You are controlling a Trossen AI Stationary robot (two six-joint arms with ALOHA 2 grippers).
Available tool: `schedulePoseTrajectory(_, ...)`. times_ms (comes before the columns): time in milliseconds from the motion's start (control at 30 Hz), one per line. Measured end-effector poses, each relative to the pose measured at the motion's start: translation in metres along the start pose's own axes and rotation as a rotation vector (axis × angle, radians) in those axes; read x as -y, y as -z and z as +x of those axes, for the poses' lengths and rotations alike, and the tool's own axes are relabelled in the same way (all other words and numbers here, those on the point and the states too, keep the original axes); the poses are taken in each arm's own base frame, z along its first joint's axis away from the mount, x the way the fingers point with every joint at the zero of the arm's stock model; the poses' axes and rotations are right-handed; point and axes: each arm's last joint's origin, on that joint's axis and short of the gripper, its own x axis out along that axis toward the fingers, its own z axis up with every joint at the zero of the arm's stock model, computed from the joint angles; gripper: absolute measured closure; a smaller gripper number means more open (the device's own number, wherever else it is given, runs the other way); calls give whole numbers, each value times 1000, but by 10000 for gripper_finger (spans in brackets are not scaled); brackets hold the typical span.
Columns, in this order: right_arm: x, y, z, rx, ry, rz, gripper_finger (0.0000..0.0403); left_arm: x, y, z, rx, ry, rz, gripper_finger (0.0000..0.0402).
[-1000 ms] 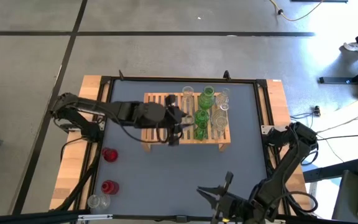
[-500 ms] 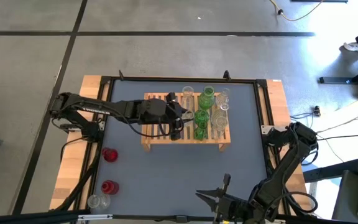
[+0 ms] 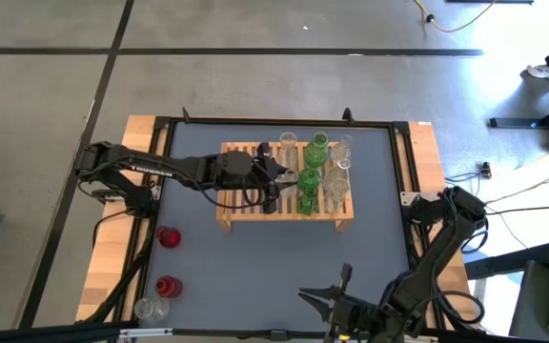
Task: Sort vases onto shelf
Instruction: Put the transparent bottle on the shelf
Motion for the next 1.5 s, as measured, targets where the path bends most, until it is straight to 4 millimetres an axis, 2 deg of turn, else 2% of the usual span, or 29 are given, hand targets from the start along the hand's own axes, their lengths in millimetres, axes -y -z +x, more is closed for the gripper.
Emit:
schedulePoseTrajectory(600,1,0,3,-3,8,-10,377,-6,6,2,13,-53,-12,277)
schedulePoseTrajectory(1000,1,0,3,-3,7,-10,377,-5,5,2,14,-44,-12,188)
schedulePoseTrajectory(1133,2,0,4,-5,8,-10,377,-2,0,-2,36,-36,-7,171)
schedulePoseTrajectory(1300,3,1,7,-14,4,-15,377,-4,-17,-10,87,-50,-19,166)
schedulePoseTrajectory(1500,4,1,10,-22,-16,-4,377,-1,-32,-34,123,-16,-30,169)
